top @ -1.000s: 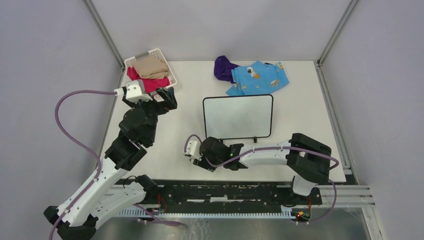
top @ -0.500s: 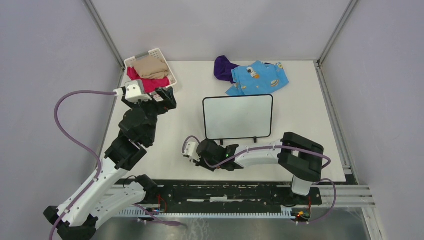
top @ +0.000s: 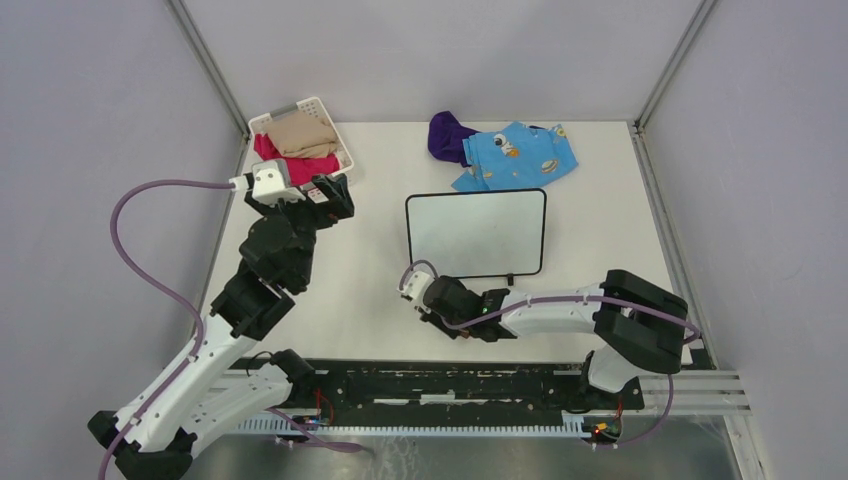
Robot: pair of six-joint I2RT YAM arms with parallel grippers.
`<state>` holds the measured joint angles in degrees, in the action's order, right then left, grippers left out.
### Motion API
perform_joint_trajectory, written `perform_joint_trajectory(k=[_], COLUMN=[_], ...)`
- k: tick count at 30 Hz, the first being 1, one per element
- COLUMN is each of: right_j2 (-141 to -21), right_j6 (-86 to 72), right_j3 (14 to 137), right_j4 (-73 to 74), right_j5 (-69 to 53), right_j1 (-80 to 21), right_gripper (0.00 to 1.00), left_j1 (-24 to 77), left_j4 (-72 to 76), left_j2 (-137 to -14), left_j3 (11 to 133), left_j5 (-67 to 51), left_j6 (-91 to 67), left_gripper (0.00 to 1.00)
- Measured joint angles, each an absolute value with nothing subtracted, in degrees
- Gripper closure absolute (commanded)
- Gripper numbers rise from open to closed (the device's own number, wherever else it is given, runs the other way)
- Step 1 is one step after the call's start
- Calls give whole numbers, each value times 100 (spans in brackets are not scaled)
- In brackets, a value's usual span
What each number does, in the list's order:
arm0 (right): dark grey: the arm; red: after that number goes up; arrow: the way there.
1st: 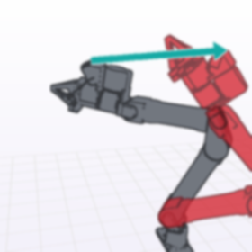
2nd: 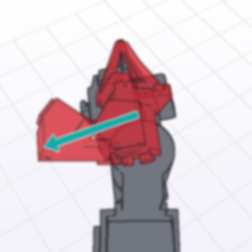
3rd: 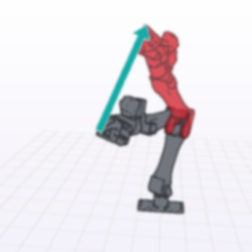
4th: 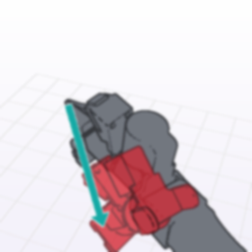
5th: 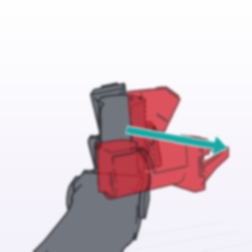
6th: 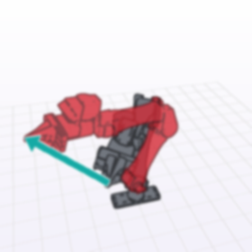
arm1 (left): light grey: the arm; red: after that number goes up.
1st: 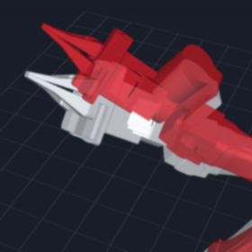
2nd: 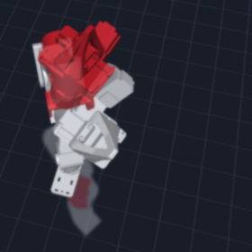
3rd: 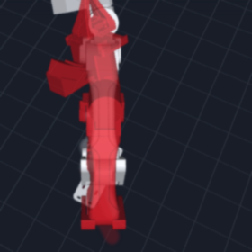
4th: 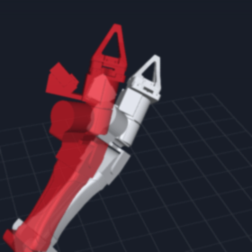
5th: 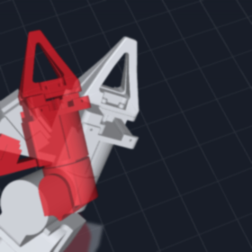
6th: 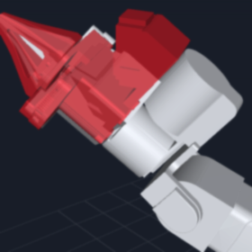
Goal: Write a sentence on the whiteboard
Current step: Open the whiteboard marker at the center of the board.
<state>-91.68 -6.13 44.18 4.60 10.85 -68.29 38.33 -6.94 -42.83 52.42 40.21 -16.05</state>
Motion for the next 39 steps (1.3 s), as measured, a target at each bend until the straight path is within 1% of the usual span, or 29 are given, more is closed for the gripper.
perform_joint_trajectory(k=[6, 11, 13, 17, 23, 31, 34, 39], right_j2=[-9133, -9391, -9478, -9640, -9684, -9507, -9078, -7913], right_j6=[-596, -480, -434, -342, -261, -423, -626, -880], right_j3=[4525, 4925, 5063, 5264, 5317, 5242, 5100, 4770], right_j4=[902, 1306, 1441, 1553, 1584, 1667, 1686, 1341], right_j5=[930, 742, 642, 447, 224, 154, 161, 294], right_j1=[-6595, -6440, -6368, -6243, -6204, -6180, -6182, -6180], right_gripper=[75, 72, 73, 81, 99, 100, 100, 100], left_j1=[3833, 3833, 3830, 3830, 3830, 3830, 3830, 3830], left_j4=[-698, -716, -716, -716, -716, -716, -714, -716], left_j2=[-4335, -4368, -4375, -4377, -4377, -4377, -4388, -4547], left_j3=[5242, 5242, 5242, 5242, 5242, 5242, 5242, 5242], left_j5=[4003, 3994, 3994, 3992, 3992, 3972, 3885, 3817], left_j6=[-1605, -1605, -1605, -1605, -1605, -1605, -1608, -1608], left_gripper=[0, 0, 0, 0, 0, 0, 0, 0])
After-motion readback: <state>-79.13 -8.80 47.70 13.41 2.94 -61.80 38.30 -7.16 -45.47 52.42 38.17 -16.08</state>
